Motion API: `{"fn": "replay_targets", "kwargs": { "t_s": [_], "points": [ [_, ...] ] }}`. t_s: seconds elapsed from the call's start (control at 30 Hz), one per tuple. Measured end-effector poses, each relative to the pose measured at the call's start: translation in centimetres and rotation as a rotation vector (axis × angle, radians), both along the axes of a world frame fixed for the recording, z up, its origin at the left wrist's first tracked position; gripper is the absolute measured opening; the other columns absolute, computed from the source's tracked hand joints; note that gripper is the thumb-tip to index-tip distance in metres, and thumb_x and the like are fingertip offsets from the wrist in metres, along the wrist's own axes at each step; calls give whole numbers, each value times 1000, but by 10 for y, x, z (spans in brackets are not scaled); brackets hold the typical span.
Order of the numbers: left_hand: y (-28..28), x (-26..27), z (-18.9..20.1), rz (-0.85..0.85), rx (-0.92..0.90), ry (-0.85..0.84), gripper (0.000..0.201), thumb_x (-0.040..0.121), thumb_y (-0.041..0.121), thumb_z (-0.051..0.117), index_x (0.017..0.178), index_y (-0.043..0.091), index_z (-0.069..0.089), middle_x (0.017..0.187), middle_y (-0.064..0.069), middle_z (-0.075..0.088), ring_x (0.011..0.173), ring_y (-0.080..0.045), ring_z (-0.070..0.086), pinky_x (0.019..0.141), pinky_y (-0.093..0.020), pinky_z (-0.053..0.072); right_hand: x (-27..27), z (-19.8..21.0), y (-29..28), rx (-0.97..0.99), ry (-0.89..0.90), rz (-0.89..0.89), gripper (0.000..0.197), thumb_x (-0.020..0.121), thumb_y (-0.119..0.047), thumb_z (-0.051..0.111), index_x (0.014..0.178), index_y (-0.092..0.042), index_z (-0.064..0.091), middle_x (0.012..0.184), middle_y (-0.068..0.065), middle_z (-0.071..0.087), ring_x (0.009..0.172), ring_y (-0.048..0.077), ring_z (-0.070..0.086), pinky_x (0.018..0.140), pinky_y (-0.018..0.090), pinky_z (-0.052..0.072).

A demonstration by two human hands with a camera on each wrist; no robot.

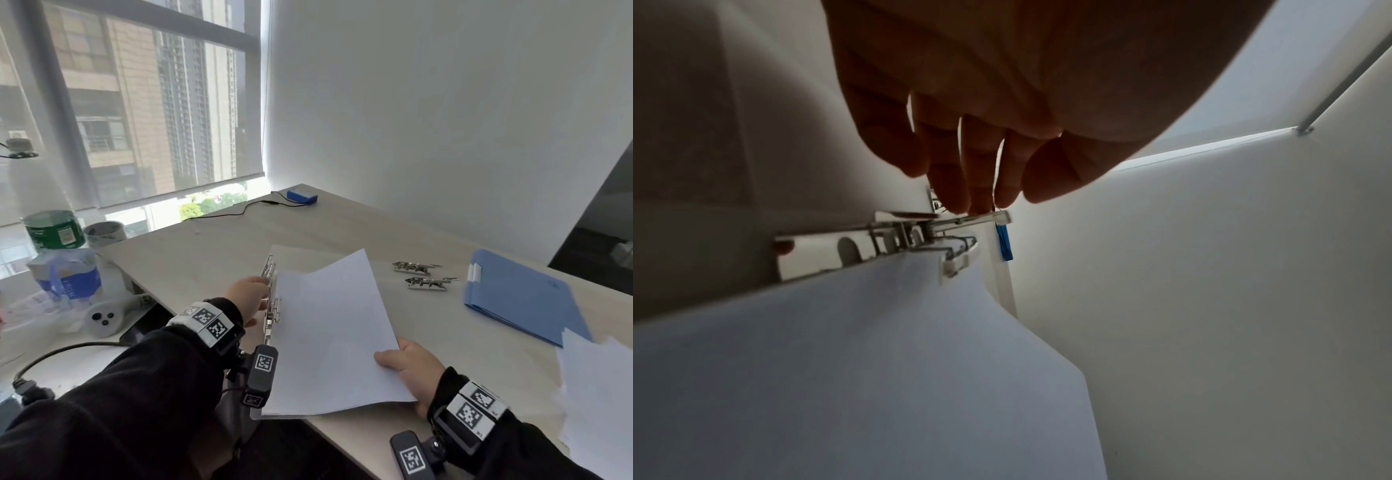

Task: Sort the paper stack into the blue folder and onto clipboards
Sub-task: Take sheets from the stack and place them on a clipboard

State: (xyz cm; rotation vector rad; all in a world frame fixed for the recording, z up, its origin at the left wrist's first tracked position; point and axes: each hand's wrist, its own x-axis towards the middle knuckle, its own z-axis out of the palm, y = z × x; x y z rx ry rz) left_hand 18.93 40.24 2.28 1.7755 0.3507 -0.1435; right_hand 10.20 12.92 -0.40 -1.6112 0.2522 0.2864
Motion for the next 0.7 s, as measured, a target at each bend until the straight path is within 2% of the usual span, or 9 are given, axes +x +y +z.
{"fn": "replay_targets", "kwargs": {
  "t_s": [0.13,0.23,0.33,0.47,0.57,0.6,0.63,0.7],
  "points": [
    [8,-8,-4,-3,-59,-76,26,90,15,45,105,21,66,99,0,67,81,-16,61,62,-27,43,2,-1,-1,-5,-1,-5,20,92,2,53,106,-6,66,99,15,74,83,31,70,65,32,55],
    [12,-17,-10,-25,-110,-104,20,94,19,49,96,16,69,96,-3,69,87,-17,63,63,-28,46,4,-2,-1,0,2,-8,19,92,2,53,103,-7,66,96,14,75,80,30,71,63,31,55],
    [17,-24,-16,-54,-80,-128,13,92,18,57,90,16,70,97,-6,71,91,-17,66,64,-29,50,5,-3,-1,-3,6,-7,18,92,2,53,104,-5,65,93,15,74,76,31,70,55,29,55],
    [23,-26,-24,-112,97,-171,8,88,18,66,94,18,70,88,2,69,85,-15,63,66,-24,49,6,-5,-3,-18,4,-2,17,92,1,53,102,-6,66,89,13,75,74,30,69,51,29,53],
    [25,-24,-33,-177,201,-134,8,86,21,70,93,20,69,85,2,68,82,-18,62,83,-33,53,7,-6,-4,-25,6,2,17,92,1,53,101,-6,65,89,14,74,72,29,69,47,27,53],
    [25,-24,-36,-206,226,-114,13,85,22,70,98,19,71,85,0,67,80,-18,62,86,-35,54,8,-6,-4,-24,7,4,17,92,1,53,102,-6,65,90,15,74,73,30,69,48,28,53],
    [24,-24,-38,-232,267,-104,20,86,23,70,105,17,70,85,-1,66,77,-18,61,84,-34,54,8,-7,-4,-24,9,5,18,92,1,53,103,-7,65,92,16,74,75,32,69,51,30,55],
    [21,-26,-39,-270,393,-114,32,86,25,70,117,17,67,79,2,60,69,-13,57,70,-24,49,9,-7,-5,-31,12,5,18,92,1,53,103,-7,65,94,17,74,78,34,69,57,33,56]
  ]
}}
